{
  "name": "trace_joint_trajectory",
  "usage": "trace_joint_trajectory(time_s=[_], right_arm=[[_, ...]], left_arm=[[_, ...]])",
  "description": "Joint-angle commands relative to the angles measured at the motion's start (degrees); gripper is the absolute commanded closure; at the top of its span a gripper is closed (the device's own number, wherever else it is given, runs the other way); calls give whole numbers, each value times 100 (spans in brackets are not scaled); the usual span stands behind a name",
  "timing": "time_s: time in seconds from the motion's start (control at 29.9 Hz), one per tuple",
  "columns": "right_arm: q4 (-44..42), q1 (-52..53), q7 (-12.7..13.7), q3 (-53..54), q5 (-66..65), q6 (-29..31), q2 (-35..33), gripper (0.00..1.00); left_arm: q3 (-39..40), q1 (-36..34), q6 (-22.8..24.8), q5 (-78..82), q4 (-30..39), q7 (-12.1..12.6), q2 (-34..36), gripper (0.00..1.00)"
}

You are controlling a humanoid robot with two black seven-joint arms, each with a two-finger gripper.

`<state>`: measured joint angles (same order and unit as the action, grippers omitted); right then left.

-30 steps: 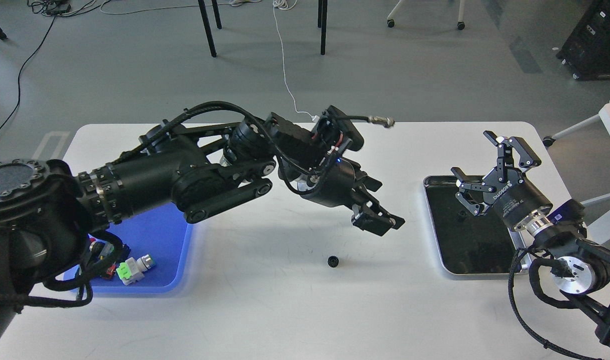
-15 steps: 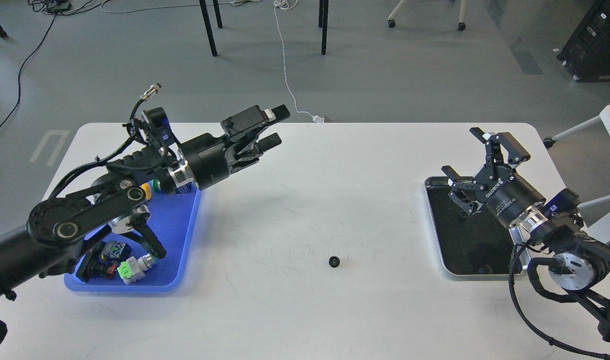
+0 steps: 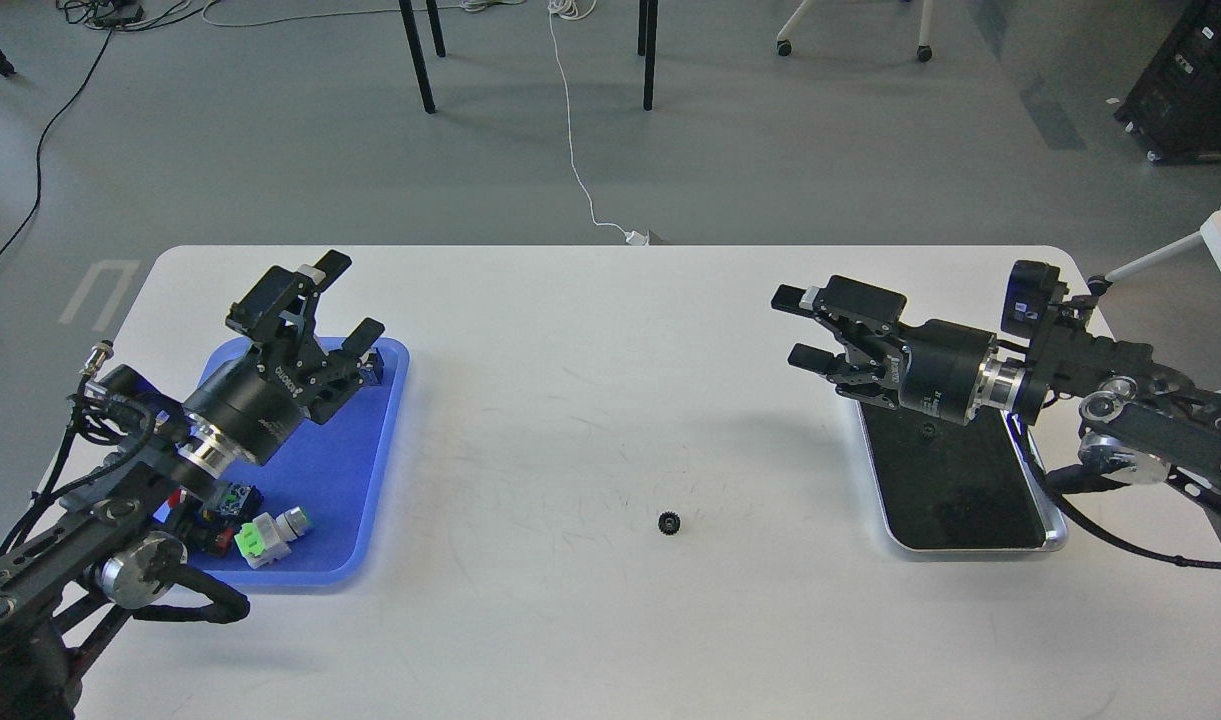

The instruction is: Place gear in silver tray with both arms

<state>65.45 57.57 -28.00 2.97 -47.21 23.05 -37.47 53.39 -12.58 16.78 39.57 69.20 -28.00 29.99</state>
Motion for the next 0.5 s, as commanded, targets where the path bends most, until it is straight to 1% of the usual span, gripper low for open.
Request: trace_joint_trajectory(time_s=[0.0, 0.1, 0.23, 0.33, 0.47], right_arm=[[187, 1235, 0, -1050, -682, -3, 108, 1], [223, 2167, 0, -1807, -1183, -3, 572, 1], [223, 2916, 0, -2581, -1868, -11, 1266, 1], [223, 3137, 0, -3029, -2536, -73, 1768, 1], [231, 3243, 0, -3285, -3021, -99, 2111, 1]], left_arm=[[224, 71, -8, -282, -3, 14, -64, 2], [435, 159, -8, -397, -3, 207, -73, 2], [550, 221, 1, -406, -3, 225, -73, 2], [646, 229, 1, -406, -3, 225, -73, 2], [647, 229, 1, -380, -3, 234, -73, 2]])
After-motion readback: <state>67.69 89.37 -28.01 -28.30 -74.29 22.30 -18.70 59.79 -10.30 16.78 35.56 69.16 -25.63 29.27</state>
